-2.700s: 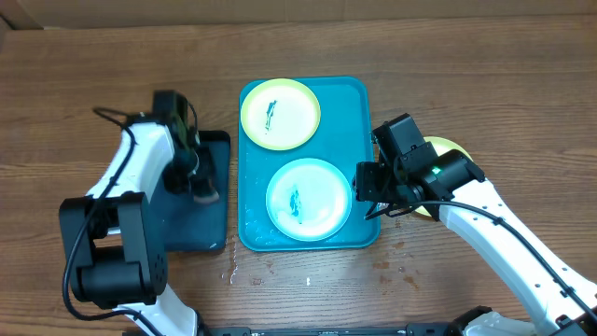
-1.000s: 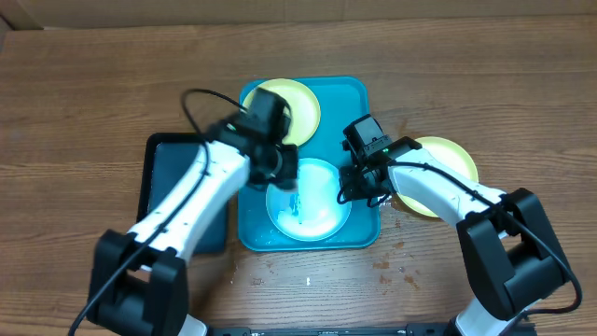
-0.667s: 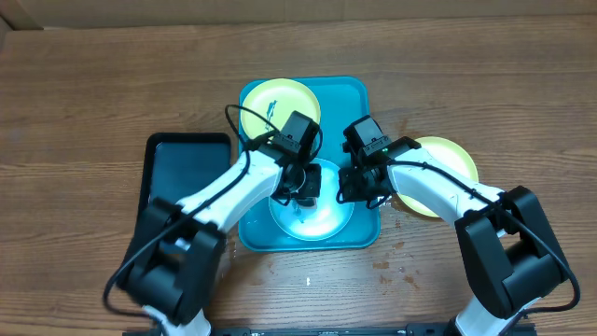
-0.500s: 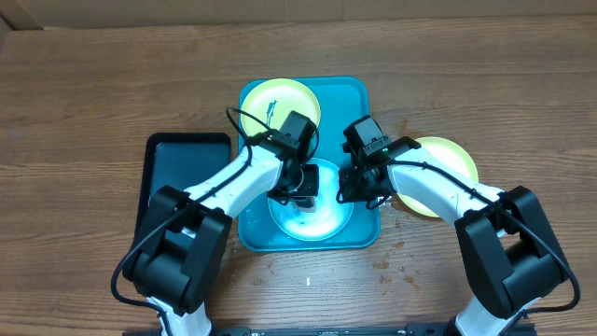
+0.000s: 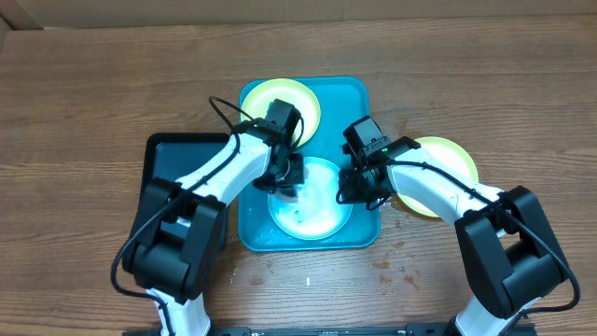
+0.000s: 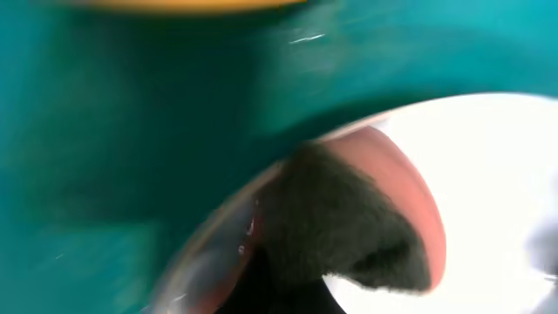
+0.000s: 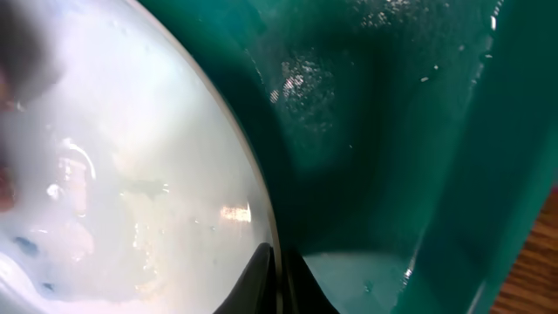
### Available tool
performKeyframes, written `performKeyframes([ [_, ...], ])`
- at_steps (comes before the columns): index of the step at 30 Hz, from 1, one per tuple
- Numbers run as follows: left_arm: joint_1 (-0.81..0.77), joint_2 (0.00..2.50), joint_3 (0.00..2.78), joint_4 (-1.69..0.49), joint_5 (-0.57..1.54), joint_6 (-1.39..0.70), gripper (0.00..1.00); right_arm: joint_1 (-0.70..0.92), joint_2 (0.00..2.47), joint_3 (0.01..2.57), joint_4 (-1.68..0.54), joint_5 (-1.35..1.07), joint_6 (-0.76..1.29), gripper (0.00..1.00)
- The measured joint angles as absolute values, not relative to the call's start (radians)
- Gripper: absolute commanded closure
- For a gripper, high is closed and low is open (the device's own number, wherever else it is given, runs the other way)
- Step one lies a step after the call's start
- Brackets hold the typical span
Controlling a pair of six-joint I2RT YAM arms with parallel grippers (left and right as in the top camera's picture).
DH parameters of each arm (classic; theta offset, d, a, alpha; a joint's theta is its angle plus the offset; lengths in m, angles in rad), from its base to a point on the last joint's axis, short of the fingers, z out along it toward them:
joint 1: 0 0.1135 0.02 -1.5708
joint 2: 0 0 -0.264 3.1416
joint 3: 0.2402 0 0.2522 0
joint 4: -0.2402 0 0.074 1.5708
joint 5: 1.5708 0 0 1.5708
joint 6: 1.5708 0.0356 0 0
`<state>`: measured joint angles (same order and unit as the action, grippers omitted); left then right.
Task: Clean dirty plates on tray and stack at the side
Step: 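Scrub the white plate with the sponge in the left gripper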
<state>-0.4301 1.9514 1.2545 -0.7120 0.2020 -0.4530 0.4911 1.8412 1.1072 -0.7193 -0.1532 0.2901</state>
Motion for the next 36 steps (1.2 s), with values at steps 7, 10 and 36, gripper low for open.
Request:
performKeyframes([
  [7,-0.490,2.024,1.280,-0.624,0.494,-0.445,0.96,0.486,1.841,1.107,-0.725,-0.149,0.292,0.96],
  [10,-0.518,2.034,1.281,-0.651,0.551,-0.439,0.96,0.486,1.841,1.107,-0.726,-0.150,0.292,0.96],
  [36,-0.496,2.040,1.394,-1.107,-0.213,-0.477,0.96,0.506,1.843,1.111,-0.700,-0.212,0.293,0.96],
])
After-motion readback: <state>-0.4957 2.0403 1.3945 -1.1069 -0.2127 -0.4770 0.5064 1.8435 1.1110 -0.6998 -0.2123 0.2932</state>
